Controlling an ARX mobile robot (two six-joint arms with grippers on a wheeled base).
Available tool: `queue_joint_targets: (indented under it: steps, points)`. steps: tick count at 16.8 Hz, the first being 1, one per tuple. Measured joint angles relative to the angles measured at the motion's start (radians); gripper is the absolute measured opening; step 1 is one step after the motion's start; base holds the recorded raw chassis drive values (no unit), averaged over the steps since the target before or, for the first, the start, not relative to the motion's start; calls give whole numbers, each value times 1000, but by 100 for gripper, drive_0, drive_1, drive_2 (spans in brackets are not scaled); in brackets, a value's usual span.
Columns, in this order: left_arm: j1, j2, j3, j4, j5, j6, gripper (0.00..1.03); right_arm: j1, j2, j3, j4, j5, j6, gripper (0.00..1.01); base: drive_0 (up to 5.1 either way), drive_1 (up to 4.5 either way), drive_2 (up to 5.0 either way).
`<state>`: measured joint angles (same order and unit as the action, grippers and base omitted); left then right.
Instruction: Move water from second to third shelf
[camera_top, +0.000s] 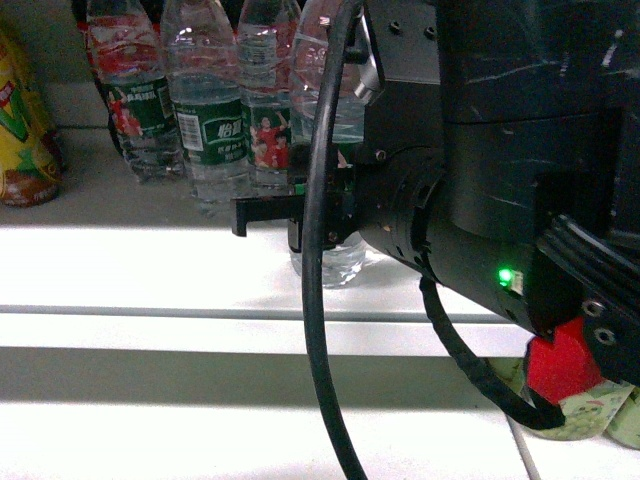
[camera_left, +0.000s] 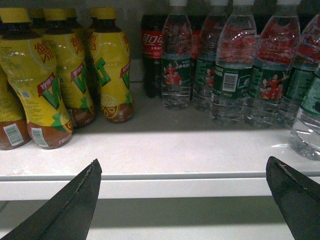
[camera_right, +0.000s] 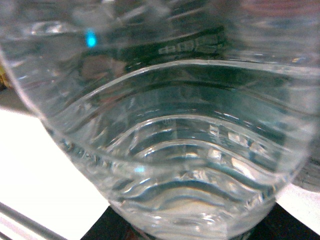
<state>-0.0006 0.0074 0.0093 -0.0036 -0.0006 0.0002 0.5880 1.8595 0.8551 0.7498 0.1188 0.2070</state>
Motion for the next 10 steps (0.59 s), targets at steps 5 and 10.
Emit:
queue_joint_targets:
  steps: [5, 10]
  points:
    - [0, 0, 0, 0, 0, 0, 98, -26, -105, -144, 36, -7, -47, 40, 0, 0, 0]
    - [0, 0, 0, 0, 0, 0, 98, -97, -214, -284, 82, 8, -97, 40, 0, 0, 0]
